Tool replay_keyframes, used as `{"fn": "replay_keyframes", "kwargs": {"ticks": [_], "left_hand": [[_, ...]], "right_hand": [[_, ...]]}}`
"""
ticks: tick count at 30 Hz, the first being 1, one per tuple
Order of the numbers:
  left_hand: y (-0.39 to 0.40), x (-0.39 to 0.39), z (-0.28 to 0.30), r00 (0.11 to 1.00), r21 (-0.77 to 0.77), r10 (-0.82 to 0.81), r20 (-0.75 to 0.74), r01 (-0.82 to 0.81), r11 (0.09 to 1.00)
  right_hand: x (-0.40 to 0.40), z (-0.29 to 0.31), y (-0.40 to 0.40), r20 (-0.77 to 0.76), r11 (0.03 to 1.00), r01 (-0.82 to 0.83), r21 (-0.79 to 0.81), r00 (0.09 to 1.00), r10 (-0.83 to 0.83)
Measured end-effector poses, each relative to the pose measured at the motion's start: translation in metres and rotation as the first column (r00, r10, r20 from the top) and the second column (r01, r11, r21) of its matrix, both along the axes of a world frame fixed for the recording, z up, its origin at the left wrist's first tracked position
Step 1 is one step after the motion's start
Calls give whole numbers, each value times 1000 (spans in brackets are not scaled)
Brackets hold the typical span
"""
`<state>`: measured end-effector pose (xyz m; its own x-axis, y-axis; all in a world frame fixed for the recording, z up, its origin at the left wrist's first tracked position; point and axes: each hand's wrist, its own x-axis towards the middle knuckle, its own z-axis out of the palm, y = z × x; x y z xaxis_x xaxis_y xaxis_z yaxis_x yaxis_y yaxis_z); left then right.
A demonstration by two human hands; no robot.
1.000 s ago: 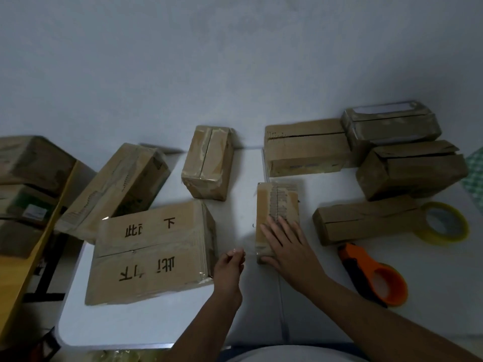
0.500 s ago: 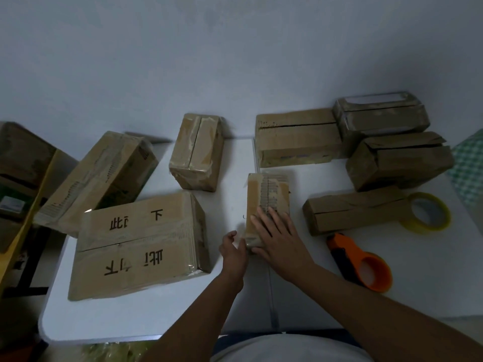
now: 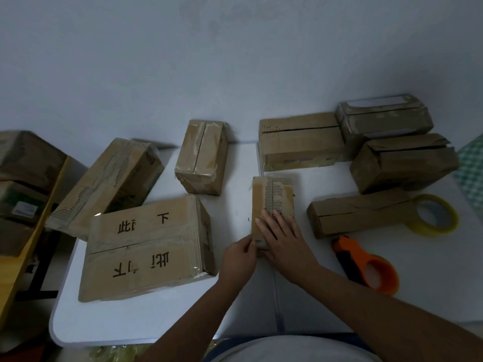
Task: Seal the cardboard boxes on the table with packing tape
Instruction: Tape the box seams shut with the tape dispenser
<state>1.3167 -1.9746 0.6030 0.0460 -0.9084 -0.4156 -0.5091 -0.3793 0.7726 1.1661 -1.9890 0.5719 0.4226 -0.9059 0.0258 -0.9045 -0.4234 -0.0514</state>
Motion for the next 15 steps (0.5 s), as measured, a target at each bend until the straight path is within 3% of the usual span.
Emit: {"fn": "replay_keyframes", "kwargs": {"ticks": [2, 4, 7, 10, 13, 15], "left_hand": [[-1, 3, 2, 985, -46, -134, 109, 139, 989], [-8, 12, 4, 990, 52, -140, 19, 138, 989], [-20, 27, 4, 985, 228, 12, -170, 28, 973], [-28, 33, 1, 955, 218, 212, -207, -167, 962], [-38, 35, 5, 914, 157, 286, -287, -250, 955], [-47, 37, 12, 902, 122, 293, -317, -268, 956]], "right_hand": [[1, 0, 0, -4, 1000, -5, 19, 1000, 5], [1, 1, -1, 1, 999, -10, 36, 1000, 10], [-6, 3, -10, 36, 990, -90, 112, 996, 86], [-17, 8, -24, 81, 969, -146, 199, 988, 133], [-29, 12, -28, 293, 936, 71, 345, 939, -180], [-34, 11, -30, 474, 845, 123, 521, 781, -406]]}}
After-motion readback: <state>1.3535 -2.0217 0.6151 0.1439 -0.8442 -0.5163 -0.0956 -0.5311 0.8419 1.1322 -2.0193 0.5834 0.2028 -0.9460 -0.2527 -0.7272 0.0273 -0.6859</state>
